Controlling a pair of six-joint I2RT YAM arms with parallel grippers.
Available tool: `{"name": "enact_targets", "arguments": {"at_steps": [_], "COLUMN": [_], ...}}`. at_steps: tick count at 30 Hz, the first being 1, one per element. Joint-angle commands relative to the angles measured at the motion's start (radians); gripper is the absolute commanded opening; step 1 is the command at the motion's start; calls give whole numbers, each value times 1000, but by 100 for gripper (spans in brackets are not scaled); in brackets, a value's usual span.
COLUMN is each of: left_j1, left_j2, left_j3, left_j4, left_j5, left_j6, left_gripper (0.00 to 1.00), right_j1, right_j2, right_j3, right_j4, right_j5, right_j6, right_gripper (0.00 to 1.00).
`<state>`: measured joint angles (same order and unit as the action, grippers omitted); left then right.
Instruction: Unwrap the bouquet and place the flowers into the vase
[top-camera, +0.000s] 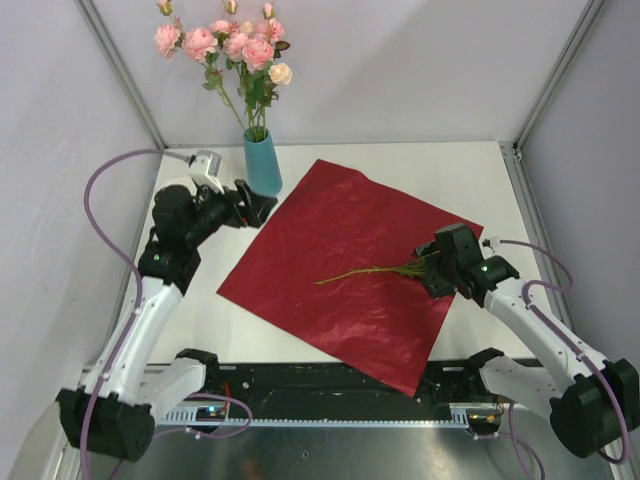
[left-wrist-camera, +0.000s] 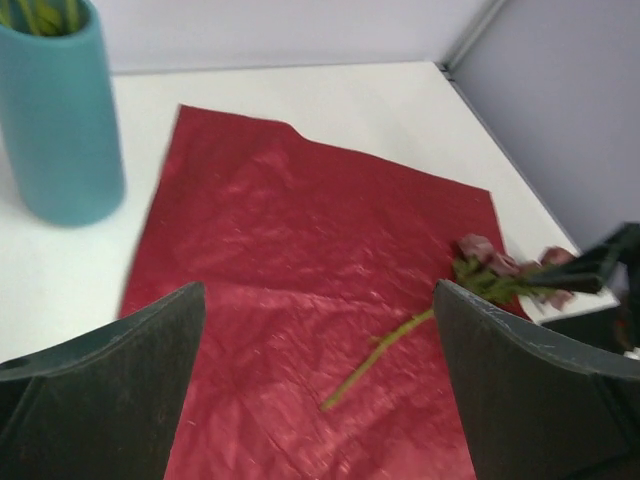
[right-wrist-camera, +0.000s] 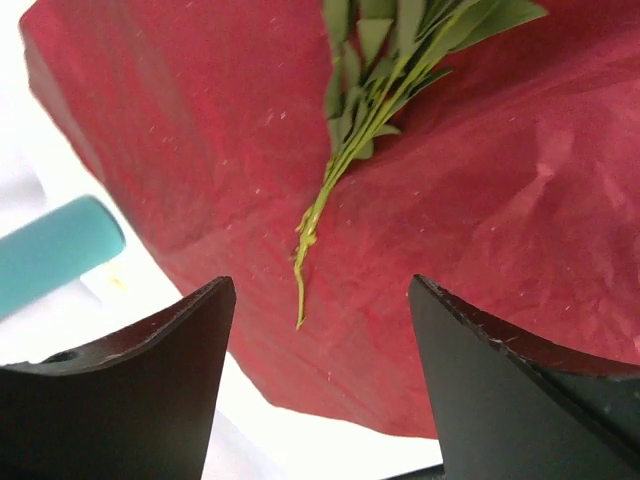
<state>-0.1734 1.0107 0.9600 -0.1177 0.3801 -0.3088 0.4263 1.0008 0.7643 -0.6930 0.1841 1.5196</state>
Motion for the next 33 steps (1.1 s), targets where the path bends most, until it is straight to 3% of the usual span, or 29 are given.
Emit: {"name": "enact_targets", "arguments": {"at_steps": [1,11,27,33], "left_j1": [-56,-91,-103,-104], "left_j2": [-132,-201,-189,-186], "left_j3": [-104,-282,-276,-275], "left_j4": [1,-53,-79,-82], "left_j5": [11,22,19,13], "left_j6": [-76,-45,-33,-31], "left_gripper": [100,100,100,100], "right_j1": [-1,-25,-140,-152], "right_j2": [58,247,483,540], "right_j3": [-14,-14,74,93], "right_j4": [-14,12,39,42], "right_j5": [92,57,7,-7], "right_j6": [138,280,270,256], "right_gripper": [75,66,62,55]}}
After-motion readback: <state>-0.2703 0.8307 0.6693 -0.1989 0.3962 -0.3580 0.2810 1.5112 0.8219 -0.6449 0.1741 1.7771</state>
